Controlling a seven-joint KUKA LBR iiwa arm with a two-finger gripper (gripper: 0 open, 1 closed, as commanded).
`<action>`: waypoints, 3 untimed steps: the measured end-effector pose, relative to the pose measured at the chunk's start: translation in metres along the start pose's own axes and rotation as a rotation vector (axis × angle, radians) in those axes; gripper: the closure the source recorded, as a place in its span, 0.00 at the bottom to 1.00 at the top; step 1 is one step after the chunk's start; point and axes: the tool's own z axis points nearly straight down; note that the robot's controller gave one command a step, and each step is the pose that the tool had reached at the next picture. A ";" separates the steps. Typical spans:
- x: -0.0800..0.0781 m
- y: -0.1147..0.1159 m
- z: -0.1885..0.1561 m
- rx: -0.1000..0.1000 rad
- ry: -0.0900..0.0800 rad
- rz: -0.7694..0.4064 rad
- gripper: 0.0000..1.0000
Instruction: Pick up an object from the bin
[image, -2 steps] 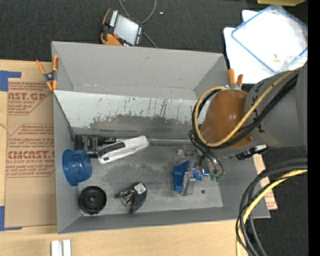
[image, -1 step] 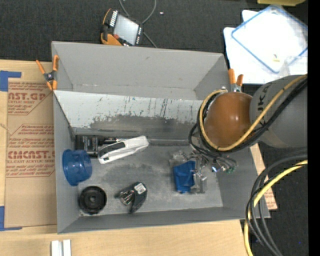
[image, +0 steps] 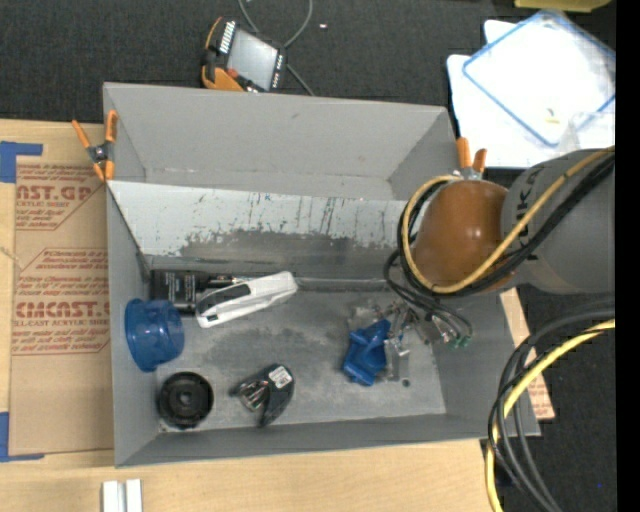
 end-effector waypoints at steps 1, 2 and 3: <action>0.000 0.000 0.000 0.000 0.000 0.000 1.00; 0.003 0.002 -0.014 -0.005 0.011 0.000 1.00; 0.001 0.001 -0.048 -0.001 0.004 0.000 1.00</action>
Offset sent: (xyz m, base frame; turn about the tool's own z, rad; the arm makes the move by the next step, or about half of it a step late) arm 0.0001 0.0001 0.0949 0.0002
